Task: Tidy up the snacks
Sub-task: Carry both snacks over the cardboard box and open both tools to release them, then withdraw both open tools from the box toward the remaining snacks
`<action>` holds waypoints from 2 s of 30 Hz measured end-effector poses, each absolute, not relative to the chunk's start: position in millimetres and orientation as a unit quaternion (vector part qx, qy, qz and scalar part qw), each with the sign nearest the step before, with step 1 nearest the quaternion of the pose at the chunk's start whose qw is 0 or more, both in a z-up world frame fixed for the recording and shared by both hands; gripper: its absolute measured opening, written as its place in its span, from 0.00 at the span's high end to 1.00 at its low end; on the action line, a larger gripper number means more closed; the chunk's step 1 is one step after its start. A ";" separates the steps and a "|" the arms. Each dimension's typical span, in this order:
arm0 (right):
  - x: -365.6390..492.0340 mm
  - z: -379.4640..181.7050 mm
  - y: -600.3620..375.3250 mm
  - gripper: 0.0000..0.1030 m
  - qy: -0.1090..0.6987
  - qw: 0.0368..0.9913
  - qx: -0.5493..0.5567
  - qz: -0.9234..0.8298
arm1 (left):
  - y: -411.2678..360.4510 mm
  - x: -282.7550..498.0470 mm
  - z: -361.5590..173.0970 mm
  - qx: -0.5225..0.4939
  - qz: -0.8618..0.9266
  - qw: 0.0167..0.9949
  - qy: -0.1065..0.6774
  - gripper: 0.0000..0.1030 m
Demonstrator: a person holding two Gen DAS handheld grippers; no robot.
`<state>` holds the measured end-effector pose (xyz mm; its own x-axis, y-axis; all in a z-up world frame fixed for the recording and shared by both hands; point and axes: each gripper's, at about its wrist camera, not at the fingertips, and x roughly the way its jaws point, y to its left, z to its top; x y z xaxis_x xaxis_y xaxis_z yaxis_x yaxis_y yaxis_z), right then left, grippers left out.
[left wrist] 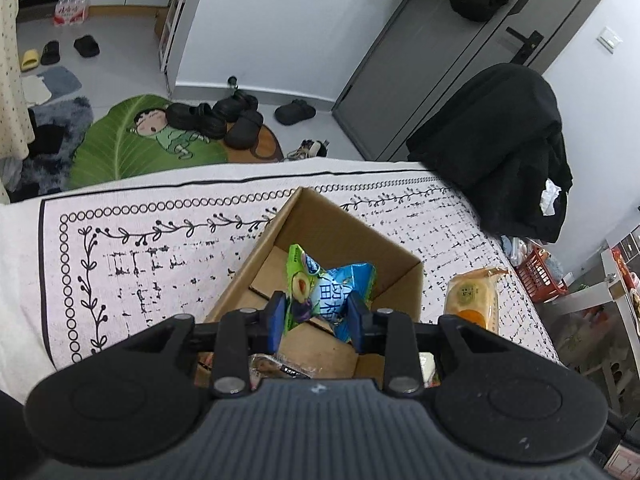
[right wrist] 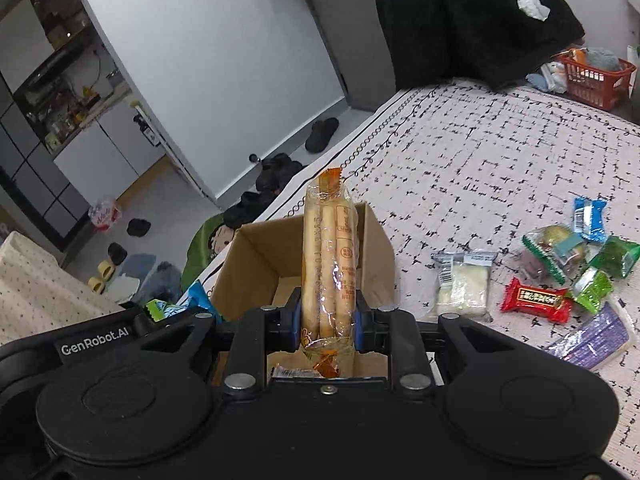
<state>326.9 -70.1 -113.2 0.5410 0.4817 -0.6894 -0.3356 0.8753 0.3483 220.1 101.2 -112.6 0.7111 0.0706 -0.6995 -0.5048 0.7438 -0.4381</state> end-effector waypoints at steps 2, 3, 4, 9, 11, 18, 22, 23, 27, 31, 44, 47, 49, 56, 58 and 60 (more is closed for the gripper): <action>328.9 -116.3 -65.8 0.78 0.424 0.871 0.084 0.234 | 104.6 223.1 -115.2 -0.321 0.168 0.865 0.346 0.70; 329.7 -117.8 -64.2 0.78 0.426 0.870 0.083 0.234 | 105.9 224.0 -115.9 -0.322 0.169 0.865 0.347 0.69; 330.1 -118.7 -63.0 0.78 0.427 0.870 0.082 0.234 | 107.2 225.0 -116.2 -0.322 0.170 0.864 0.348 0.68; 332.0 -121.2 -59.8 0.78 0.431 0.867 0.080 0.236 | 115.6 228.3 -117.7 -0.333 0.170 0.858 0.354 0.64; 333.3 -122.8 -58.5 0.78 0.434 0.865 0.081 0.239 | 118.2 227.4 -117.3 -0.335 0.174 0.856 0.354 0.61; 330.5 -123.8 -52.3 0.77 0.441 0.856 0.082 0.256 | 123.5 221.3 -108.5 -0.334 0.184 0.854 0.354 0.53; 326.7 -121.7 -50.9 0.73 0.443 0.852 0.085 0.266 | 126.4 215.0 -99.7 -0.330 0.191 0.855 0.352 0.43; 325.7 -121.0 -51.4 0.69 0.443 0.851 0.087 0.267 | 127.1 213.1 -97.7 -0.329 0.193 0.855 0.351 0.42; 322.2 -115.7 -56.9 0.56 0.438 0.853 0.093 0.266 | 127.2 206.6 -90.1 -0.317 0.203 0.856 0.355 0.32; 319.6 -110.3 -65.3 0.51 0.435 0.855 0.101 0.262 | 122.6 201.1 -82.9 -0.307 0.204 0.859 0.354 0.27; 316.5 -96.6 -117.1 0.33 0.428 0.867 0.133 0.219 | 82.4 192.1 -64.8 -0.276 0.192 0.879 0.338 0.00; 314.9 -95.1 -129.1 0.25 0.424 0.871 0.137 0.208 | 68.8 194.0 -63.5 -0.263 0.186 0.884 0.339 0.00; 313.5 -93.0 -136.7 0.22 0.418 0.874 0.139 0.203 | 59.4 196.1 -63.4 -0.259 0.181 0.885 0.341 0.00; 312.8 -90.6 -175.8 0.13 0.413 0.878 0.164 0.178 | 26.5 200.4 -63.6 -0.259 0.167 0.889 0.339 0.00; 311.8 -92.3 -185.7 0.13 0.416 0.877 0.169 0.170 | 18.2 200.8 -63.8 -0.260 0.167 0.890 0.336 0.00; 312.3 -94.1 -196.3 0.13 0.419 0.875 0.176 0.166 | 9.2 201.7 -63.2 -0.257 0.163 0.893 0.332 0.00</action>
